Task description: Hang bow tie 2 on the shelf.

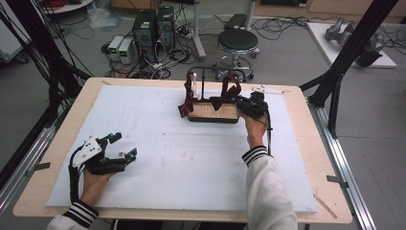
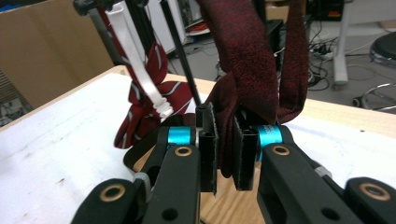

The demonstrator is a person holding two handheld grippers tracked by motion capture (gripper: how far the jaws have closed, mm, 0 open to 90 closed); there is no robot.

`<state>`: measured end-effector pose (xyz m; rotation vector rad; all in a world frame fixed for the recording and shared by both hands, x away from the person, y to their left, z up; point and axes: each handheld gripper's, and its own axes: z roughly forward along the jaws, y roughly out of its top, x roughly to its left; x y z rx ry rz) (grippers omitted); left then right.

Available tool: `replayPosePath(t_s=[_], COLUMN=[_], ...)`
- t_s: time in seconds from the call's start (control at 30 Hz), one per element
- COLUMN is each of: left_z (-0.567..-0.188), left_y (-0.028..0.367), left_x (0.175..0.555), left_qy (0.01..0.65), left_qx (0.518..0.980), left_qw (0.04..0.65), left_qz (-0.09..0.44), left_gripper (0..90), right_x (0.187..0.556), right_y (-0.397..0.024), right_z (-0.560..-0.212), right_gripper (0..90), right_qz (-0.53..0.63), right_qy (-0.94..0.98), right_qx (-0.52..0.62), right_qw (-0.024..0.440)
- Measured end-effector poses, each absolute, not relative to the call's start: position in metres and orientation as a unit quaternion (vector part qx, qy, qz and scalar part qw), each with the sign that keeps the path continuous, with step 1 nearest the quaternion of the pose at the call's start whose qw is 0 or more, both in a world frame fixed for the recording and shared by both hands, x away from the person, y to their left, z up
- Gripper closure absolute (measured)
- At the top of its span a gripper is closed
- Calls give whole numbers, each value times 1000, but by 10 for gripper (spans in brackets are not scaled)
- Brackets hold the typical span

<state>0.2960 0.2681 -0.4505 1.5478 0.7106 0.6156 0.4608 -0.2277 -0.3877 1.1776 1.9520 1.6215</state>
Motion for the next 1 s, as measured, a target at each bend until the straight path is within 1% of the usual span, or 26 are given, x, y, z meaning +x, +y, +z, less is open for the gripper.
replayPosePath(t_s=[0.3, 0.7, 0.73, 0.77, 0.9, 0.93, 0.97, 1.0], left_z=[-451, -451, -451, -451, -451, -451, -451, -451], left_y=[268, 268, 268, 268, 268, 268, 268, 268], left_x=[296, 296, 296, 296, 296, 296, 296, 296], left_qy=[308, 309, 309, 309, 308, 308, 308, 308], left_qx=[673, 673, 673, 672, 673, 673, 673, 673], left_qw=[617, 617, 617, 617, 617, 617, 617, 617], left_qz=[268, 267, 267, 267, 268, 268, 268, 268], left_gripper=[123, 123, 123, 123, 123, 123, 123, 123], right_x=[465, 469, 469, 469, 468, 468, 468, 468], right_y=[-234, -236, -236, -236, -235, -234, -234, -234], right_z=[-391, -399, -398, -398, -396, -396, -396, -395], right_gripper=[838, 836, 815, 815, 746, 692, 692, 642], right_qz=[571, 556, 554, 554, 559, 561, 561, 561], right_qy=[679, 683, 687, 687, 688, 687, 687, 686], right_qx=[425, 439, 434, 434, 424, 422, 422, 424], right_qw=[181, 176, 181, 181, 187, 188, 188, 184])
